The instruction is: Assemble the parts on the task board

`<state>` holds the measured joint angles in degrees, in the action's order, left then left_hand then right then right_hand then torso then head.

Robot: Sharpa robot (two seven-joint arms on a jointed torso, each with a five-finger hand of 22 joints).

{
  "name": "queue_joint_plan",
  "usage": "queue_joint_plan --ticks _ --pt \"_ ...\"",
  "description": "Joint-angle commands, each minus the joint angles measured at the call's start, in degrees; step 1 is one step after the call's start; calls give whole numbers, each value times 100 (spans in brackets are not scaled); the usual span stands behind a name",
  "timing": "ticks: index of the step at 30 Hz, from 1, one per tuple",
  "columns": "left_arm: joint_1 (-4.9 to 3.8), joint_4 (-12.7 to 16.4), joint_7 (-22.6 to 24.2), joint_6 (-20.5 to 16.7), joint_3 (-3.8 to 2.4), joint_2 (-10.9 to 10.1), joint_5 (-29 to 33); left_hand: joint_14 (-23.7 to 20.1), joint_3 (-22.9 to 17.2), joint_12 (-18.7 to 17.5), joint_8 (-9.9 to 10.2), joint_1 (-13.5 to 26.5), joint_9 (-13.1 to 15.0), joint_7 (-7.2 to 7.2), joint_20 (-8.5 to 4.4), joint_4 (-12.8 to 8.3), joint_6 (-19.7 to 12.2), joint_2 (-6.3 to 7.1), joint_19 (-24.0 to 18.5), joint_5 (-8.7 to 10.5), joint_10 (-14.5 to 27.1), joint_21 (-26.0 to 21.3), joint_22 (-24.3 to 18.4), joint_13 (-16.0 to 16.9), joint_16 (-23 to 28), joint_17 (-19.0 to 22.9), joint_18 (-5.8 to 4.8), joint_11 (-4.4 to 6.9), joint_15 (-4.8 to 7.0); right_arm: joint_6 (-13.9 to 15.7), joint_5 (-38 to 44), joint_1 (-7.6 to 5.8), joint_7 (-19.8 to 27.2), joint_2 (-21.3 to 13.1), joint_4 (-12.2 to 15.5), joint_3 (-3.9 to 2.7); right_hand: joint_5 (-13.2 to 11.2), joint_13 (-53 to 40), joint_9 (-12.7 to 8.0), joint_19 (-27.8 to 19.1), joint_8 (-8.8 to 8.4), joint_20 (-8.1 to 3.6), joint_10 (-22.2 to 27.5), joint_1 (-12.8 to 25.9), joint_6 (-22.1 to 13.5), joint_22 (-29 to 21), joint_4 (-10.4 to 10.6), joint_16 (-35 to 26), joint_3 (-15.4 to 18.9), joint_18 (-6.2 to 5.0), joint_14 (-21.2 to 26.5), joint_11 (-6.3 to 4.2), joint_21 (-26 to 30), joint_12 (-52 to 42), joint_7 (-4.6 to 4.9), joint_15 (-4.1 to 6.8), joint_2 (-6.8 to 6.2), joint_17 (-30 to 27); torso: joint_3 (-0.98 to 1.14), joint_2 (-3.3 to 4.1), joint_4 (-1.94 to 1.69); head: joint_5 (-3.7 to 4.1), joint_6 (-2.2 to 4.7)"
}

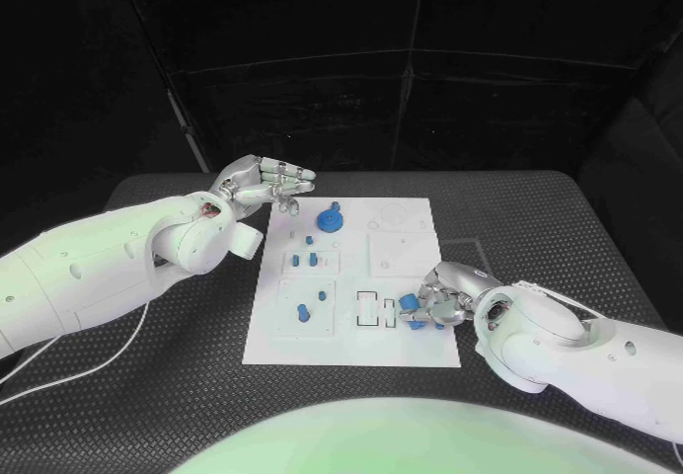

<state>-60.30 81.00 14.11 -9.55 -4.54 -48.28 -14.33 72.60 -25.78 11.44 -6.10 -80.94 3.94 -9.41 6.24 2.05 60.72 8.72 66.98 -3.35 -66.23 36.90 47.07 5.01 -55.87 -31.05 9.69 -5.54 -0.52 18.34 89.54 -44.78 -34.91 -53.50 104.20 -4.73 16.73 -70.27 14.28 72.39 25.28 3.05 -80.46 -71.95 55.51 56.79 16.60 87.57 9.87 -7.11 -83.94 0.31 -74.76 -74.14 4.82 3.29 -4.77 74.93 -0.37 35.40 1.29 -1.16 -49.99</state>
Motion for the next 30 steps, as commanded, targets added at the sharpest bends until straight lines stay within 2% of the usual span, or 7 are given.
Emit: queue_joint_plan --ticks 1,7,13,17,20,24,30 --pt "-8 7 23 54 -6 -3 25 -46 13 24 -2 14 -4 -15 2 -27 -28 -28 -28 22 38 -16 -6 9 24 6 76 19 4 -189 104 41 -153 15 -41 30 100 -25 2 27 53 -1 -47 -59 -31 13 -1 23 -17 85 -490 -6 -36 -33 -16 14 95 875 -1 -4 7 -4 -1" --pt "-7 13 19 59 -6 -10 25 -46 13 24 -2 14 -4 -15 2 -27 -28 -28 -28 22 38 -16 -6 9 24 6 76 19 4 88 143 51 -128 4 13 30 453 -87 44 24 145 -13 -63 -158 -22 16 -7 23 -6 84 -490 -24 -38 -54 -35 28 206 877 4 -1 13 -9 -1" --pt "1 15 21 62 -6 -16 25 -46 13 24 -2 14 -4 -15 2 -27 -28 -28 -28 22 38 -16 -6 9 24 6 76 19 4 729 59 55 39 -85 250 28 959 -216 60 51 192 -31 -128 -254 -11 59 -8 37 -1 91 -497 -46 -61 -134 -56 47 333 915 6 -9 17 -21 -1" --pt "7 14 22 63 -6 -18 25 -46 13 24 -2 14 -4 -15 2 -27 -28 -28 -28 22 38 -16 -6 9 24 6 76 19 4 1138 -136 55 157 -125 436 26 1061 -131 59 35 195 -34 -83 -276 -9 33 -5 23 5 87 -489 -50 -48 -48 -60 50 364 878 -1 -7 9 -20 -1" --pt "11 14 23 66 -6 -14 25 -46 13 24 -2 14 -4 -15 2 -27 -28 -28 -28 22 38 -16 -6 9 24 6 76 19 4 1313 -242 54 211 -124 533 25 1102 -134 58 35 196 -35 -83 -277 -5 37 -1 23 8 87 -489 -51 -49 -44 -61 52 385 879 0 -3 -4 -16 -1" --pt "13 19 21 69 -6 -15 25 -46 13 24 -2 14 -4 -15 2 -27 -28 -28 -28 22 38 -16 -6 9 24 6 76 19 4 1356 -351 53 232 -62 571 23 1117 -136 57 37 197 -36 -84 -268 -2 41 4 26 13 88 -491 -52 -50 -42 -61 52 396 888 -2 4 -5 -29 -1" --pt "15 33 14 75 -6 -19 25 -50 25 40 -8 31 -2 -12 5 -24 -27 -35 -28 22 45 -26 -11 12 20 11 77 21 4 1144 -498 51 211 147 460 22 1051 -130 50 31 191 -36 -83 -161 3 37 13 25 75 88 -490 -48 -47 -20 -58 50 432 886 -8 7 -6 -46 -1"
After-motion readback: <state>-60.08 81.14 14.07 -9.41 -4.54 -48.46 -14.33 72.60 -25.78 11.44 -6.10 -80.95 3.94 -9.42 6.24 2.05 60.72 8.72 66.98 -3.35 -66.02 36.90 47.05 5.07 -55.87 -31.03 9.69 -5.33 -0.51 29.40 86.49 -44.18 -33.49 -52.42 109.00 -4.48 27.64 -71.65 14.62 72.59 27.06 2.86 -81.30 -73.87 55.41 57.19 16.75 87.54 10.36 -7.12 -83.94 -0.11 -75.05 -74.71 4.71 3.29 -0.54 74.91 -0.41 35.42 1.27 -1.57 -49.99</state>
